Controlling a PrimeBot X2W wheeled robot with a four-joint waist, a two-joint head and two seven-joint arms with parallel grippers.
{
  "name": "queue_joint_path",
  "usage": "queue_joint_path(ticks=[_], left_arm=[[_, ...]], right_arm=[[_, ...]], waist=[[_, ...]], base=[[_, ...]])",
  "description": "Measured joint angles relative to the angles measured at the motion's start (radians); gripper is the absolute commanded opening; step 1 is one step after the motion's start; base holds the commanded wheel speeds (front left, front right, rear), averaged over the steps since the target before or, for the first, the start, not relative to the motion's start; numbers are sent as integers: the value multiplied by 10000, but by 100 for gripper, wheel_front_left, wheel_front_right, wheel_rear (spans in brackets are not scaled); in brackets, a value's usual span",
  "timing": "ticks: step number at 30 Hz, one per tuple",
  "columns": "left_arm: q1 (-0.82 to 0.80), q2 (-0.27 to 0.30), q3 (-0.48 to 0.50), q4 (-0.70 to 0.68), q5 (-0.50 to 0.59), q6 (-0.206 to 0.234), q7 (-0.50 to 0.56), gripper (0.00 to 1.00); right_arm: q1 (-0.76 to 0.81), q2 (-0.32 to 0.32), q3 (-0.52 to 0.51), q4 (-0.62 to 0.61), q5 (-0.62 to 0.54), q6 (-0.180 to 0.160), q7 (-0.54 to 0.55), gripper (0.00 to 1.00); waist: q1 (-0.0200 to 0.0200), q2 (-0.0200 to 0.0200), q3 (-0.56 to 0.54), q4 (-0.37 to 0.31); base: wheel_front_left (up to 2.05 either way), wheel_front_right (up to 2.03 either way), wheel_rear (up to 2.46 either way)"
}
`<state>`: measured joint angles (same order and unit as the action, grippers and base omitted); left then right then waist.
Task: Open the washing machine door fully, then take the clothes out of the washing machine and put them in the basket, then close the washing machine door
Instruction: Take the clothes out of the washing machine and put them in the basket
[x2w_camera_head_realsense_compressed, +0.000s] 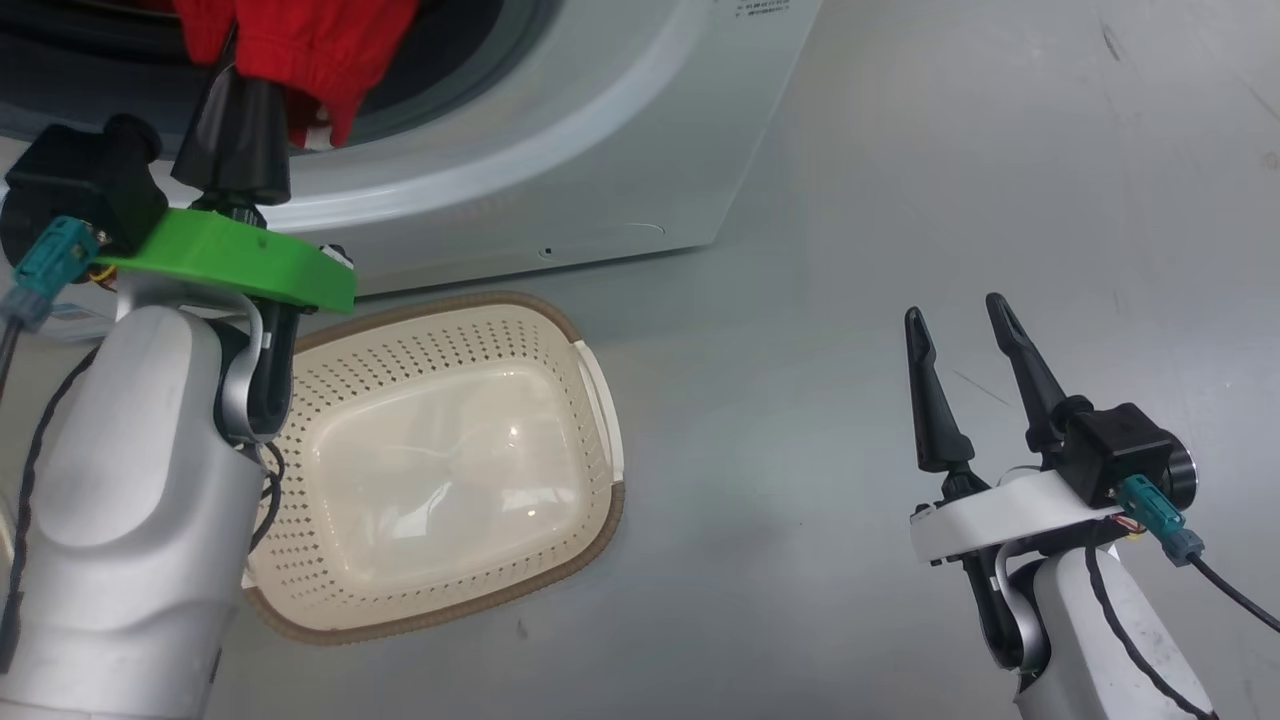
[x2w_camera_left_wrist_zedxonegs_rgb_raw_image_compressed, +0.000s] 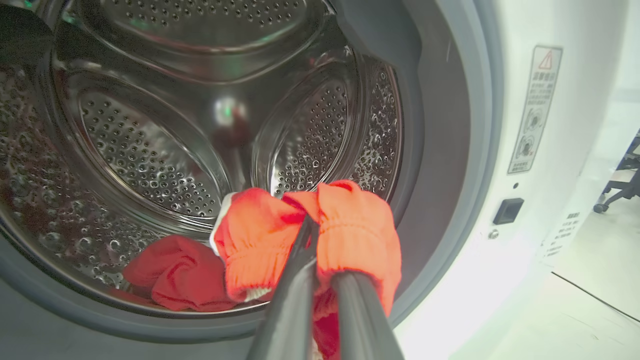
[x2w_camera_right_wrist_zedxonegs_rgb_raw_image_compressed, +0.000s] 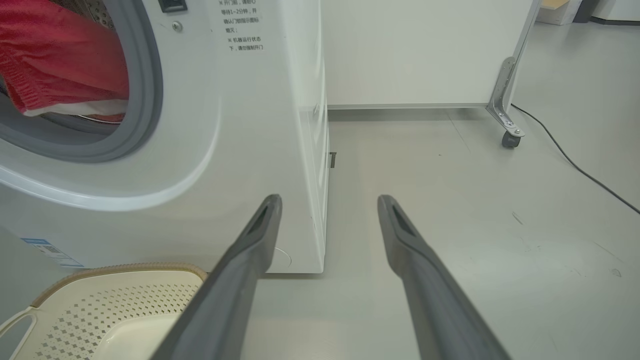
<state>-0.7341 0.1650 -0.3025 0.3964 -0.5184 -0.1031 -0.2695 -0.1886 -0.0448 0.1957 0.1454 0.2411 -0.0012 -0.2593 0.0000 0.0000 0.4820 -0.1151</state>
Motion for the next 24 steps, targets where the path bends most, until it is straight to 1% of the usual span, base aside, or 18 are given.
queue_joint_path(ticks=[2, 4, 7, 13, 20, 24], left_arm=[[194, -90, 54, -263, 27, 29, 12, 0], [377, -130, 92, -562, 146, 100, 44, 0], [655, -150, 163, -1089, 347, 184, 58, 0], [1184, -278, 585, -2562, 788, 293, 100, 0], [2246, -311, 700, -3613, 1175, 464, 100, 0], [2806, -372, 679, -4050, 1220, 468, 100, 0]], right_arm=[[147, -4, -35, 33, -17, 2, 0, 100], [240, -2, -35, 79, -38, 92, 0, 100], [402, -2, -38, 123, -50, 94, 0, 100], [771, -2, -59, 198, -50, 125, 0, 100], [1145, 0, 56, 209, 23, 205, 0, 100], [1408, 2, 81, 123, 50, 203, 0, 100]], waist=[[0, 0, -216, 112], [0, 0, -439, 222], [0, 0, -781, 375], [0, 0, -1483, 633], [0, 0, -2284, 840], [0, 0, -2692, 902]], base=[[0, 0, 0], [0, 0, 0], [0, 0, 0], [0, 0, 0], [0, 0, 0], [0, 0, 0]])
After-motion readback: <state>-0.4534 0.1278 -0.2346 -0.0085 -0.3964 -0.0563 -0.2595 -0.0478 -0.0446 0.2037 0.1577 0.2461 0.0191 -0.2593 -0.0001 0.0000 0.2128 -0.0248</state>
